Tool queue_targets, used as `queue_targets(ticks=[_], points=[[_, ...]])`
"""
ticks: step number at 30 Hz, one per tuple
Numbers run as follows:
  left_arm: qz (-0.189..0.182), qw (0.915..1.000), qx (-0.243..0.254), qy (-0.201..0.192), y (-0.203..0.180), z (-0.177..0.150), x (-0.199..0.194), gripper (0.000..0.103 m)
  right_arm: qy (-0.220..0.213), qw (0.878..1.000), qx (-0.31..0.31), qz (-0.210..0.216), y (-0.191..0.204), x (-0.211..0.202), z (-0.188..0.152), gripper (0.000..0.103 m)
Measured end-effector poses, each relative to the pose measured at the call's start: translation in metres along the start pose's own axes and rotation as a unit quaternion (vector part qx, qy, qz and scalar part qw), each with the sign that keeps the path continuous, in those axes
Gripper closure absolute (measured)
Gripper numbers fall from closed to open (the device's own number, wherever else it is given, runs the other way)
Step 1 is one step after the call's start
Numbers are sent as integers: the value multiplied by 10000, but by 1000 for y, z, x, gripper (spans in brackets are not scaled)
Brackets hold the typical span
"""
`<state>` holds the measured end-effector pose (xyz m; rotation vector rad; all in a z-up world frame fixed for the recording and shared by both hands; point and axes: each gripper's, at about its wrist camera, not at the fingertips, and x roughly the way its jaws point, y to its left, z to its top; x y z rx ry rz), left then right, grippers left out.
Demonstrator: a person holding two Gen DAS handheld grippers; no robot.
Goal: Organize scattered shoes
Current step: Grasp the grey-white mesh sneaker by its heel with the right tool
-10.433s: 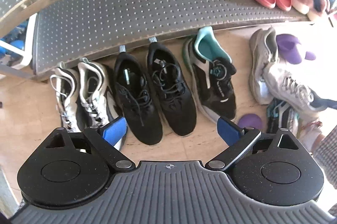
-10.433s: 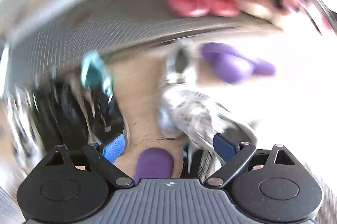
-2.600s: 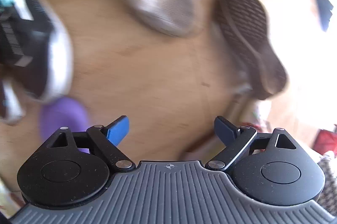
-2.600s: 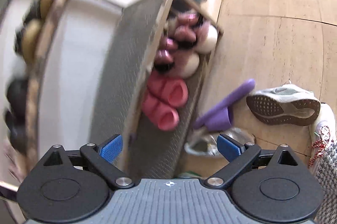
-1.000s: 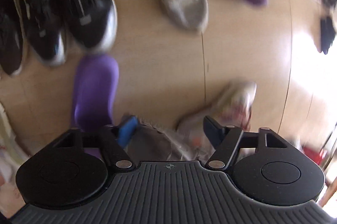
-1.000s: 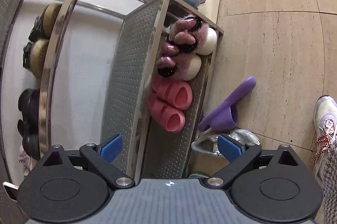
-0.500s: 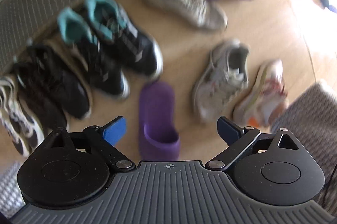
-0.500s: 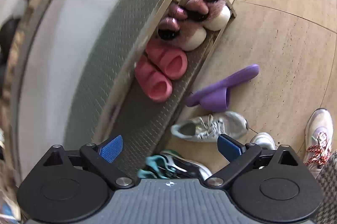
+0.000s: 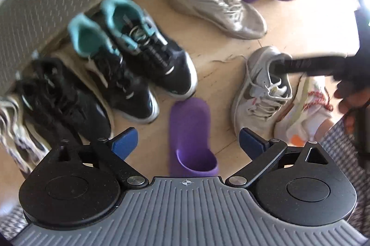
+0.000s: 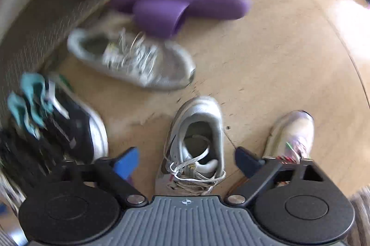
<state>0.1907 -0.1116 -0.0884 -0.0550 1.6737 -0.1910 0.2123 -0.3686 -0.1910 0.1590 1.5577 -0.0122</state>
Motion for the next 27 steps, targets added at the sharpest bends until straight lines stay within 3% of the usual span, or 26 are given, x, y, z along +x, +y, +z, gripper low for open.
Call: queue_targets(ticks=[2,6,9,13,17,21,23,24,27], points=[[-107,9993,-354,24,17,2,-2,6,58,9990,-436,129,17,17,5,73],[-224,9970,-744,-64,40,2,-12,6,33,9902,-1391,-111,55,48,15,73],[-268,9961,-833,-121,52,2,-17,6,45,9861,-1642,-241,62,71,24,73],[-214,9958,-894,-20,61,3,-12,6,54,9783,-1988,-584,62,97,32,55],[-238,9954,-923,85,62,5,-8,6,-24,9764,-2064,-631,55,111,42,56],[-299,9959,-853,100,58,6,-8,6,33,9758,-2135,-474,49,118,45,64],[-298,9963,-805,91,54,7,-8,6,31,9804,-1959,-217,44,115,45,78],[-296,9964,-794,88,54,7,-9,6,43,9811,-1924,-187,44,114,44,98],[-228,9969,-750,29,52,8,-11,6,143,9809,-1937,-126,54,110,37,101]])
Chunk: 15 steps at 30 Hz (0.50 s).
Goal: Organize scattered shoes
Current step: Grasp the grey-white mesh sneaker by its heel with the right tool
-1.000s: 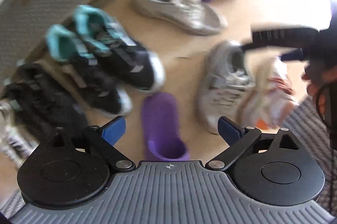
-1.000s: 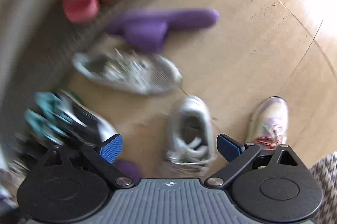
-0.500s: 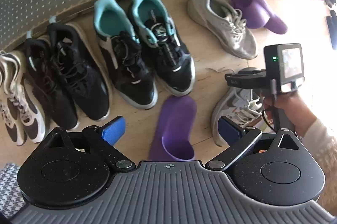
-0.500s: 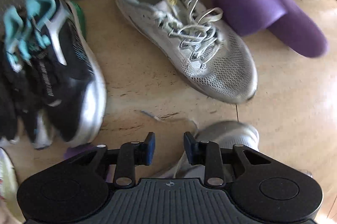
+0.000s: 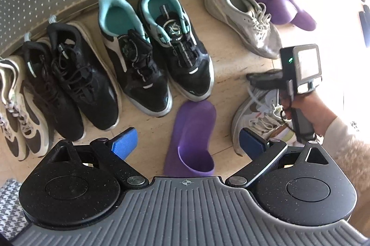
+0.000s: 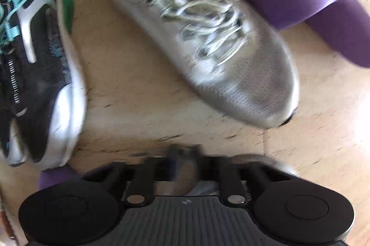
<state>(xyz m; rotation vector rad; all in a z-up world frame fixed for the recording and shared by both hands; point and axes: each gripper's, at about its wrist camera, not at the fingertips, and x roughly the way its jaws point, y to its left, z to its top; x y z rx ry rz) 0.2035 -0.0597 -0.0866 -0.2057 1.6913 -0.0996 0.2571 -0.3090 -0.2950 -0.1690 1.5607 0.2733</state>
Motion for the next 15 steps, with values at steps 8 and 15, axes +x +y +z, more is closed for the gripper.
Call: queue_targets(ticks=[8,15], points=[[-28,9996,90,-270,-2,-8,-16,6,-630,9979,149,78,15,-95,-10,101],[-87,9987,315,-390,-9,-25,-25,6,-649,9932,627,-739,-29,-146,-67,101]])
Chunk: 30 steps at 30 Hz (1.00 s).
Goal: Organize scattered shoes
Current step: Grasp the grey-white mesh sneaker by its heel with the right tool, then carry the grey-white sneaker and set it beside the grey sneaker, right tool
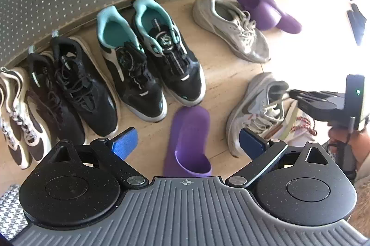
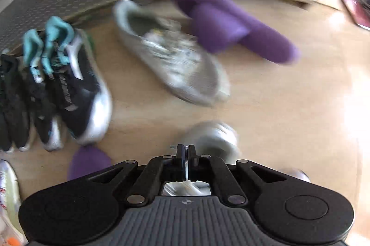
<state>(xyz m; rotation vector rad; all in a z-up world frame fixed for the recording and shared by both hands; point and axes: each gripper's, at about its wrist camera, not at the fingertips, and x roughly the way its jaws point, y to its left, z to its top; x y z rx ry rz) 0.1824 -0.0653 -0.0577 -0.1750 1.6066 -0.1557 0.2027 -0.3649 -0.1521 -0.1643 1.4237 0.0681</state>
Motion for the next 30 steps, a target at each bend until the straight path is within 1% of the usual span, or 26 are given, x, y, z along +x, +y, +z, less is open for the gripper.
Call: queue_targets(ticks=[1,3,6,12,16,17,18,20,22,23,24,25,27,28,30], points=[[25,10000,17,6,0,-1,1,6,7,9999,114,-31,-6,1,-5,101],[103,9999,-2,15,0,-2,3,6,1,9998,192,-44,-5,15,-14,101],[181,9998,-41,57,1,1,8,6,62,9999,47,-70,3,32,-16,101],[150,9997,-41,170,-3,8,16,6,231,9991,348,69,1,78,-6,101],[156,9996,-12,241,-6,13,21,6,464,9977,502,-35,3,116,-3,101],[161,9996,-9,248,-6,14,21,6,510,9974,505,-70,4,122,-4,100],[170,9996,-5,243,-6,14,21,6,546,9971,519,-124,5,130,-7,97],[189,9996,2,233,-6,14,21,6,528,9967,608,-125,4,131,-6,97],[207,9995,9,223,-6,14,21,6,678,9959,564,-178,5,128,-4,97],[216,9995,13,218,-6,13,21,6,753,9955,542,-205,5,126,-3,94],[226,9995,17,213,-6,13,21,6,810,9950,540,-223,5,124,-2,79],[231,9995,23,191,-6,13,20,6,760,9948,657,-189,4,117,-2,78],[233,9997,31,120,-4,12,16,6,689,9940,838,-128,2,100,-2,71],[220,9997,27,90,-3,10,14,6,663,9937,891,-110,1,90,-1,63],[182,9998,23,38,-2,7,9,6,597,9948,809,-183,1,73,0,58]])
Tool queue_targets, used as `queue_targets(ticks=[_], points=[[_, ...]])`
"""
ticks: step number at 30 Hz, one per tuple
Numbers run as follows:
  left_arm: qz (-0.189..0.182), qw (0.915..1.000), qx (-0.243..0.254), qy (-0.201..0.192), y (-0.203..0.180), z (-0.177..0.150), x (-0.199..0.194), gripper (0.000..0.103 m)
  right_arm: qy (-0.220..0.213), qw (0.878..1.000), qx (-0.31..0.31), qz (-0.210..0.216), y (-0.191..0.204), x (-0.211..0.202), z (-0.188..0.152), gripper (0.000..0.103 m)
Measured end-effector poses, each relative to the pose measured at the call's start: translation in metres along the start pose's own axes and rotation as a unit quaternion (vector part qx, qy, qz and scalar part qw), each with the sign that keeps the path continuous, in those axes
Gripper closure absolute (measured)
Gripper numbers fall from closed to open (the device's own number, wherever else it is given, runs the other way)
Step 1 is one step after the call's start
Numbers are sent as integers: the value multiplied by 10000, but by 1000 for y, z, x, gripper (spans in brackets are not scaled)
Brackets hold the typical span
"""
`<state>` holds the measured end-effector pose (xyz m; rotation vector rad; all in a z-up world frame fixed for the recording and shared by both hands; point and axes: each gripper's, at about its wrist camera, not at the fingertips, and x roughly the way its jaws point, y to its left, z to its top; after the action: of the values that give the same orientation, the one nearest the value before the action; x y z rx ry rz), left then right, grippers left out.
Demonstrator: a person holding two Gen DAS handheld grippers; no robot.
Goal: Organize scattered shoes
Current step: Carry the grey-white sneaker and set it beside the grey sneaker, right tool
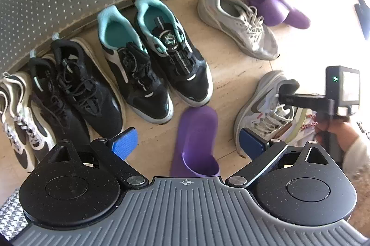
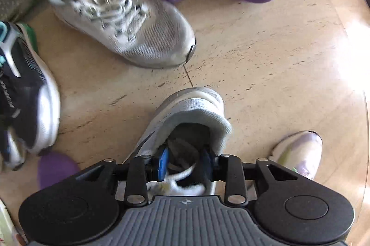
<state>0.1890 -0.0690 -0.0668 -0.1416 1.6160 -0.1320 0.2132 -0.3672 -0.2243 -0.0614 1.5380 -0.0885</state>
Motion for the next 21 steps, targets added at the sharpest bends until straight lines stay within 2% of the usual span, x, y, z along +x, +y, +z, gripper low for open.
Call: queue_targets(ticks=[2,3,4,5,6,8,10,11,15,17,19,21], points=[[-32,10000,-3,-47,1,-3,-4,6,-98,9999,38,-39,-4,-18,0,54],[-37,10000,-4,-63,2,-5,-6,6,-134,9998,91,-68,-7,-26,-1,46],[-41,10000,-5,-74,3,-6,-7,6,-160,9996,187,-101,-10,-30,-1,32],[-42,10000,-10,-82,4,-7,-8,6,-209,9989,394,-125,-15,-37,-3,24],[-40,10000,-18,-86,4,-8,-8,6,-255,9979,591,-47,-18,-40,-5,11],[-32,9999,-38,-89,6,-8,-8,6,-288,9932,1048,416,-27,-41,-11,9],[-12,10000,-65,-72,8,-6,-7,6,-25,9829,1499,1067,-29,-21,-16,8],[-2,9999,-79,-64,8,-5,-6,6,143,9808,1622,1072,-26,-10,-18,8],[7,10000,-88,9,9,-2,-2,6,398,9815,1781,580,-13,24,-22,7],[44,10000,-47,46,7,0,1,6,481,9785,1901,640,-14,35,-23,7],[91,9999,17,91,4,2,5,6,556,9699,2206,867,-15,49,-22,4],[141,9997,127,159,0,2,10,6,561,9664,2370,827,-13,59,-21,3]])
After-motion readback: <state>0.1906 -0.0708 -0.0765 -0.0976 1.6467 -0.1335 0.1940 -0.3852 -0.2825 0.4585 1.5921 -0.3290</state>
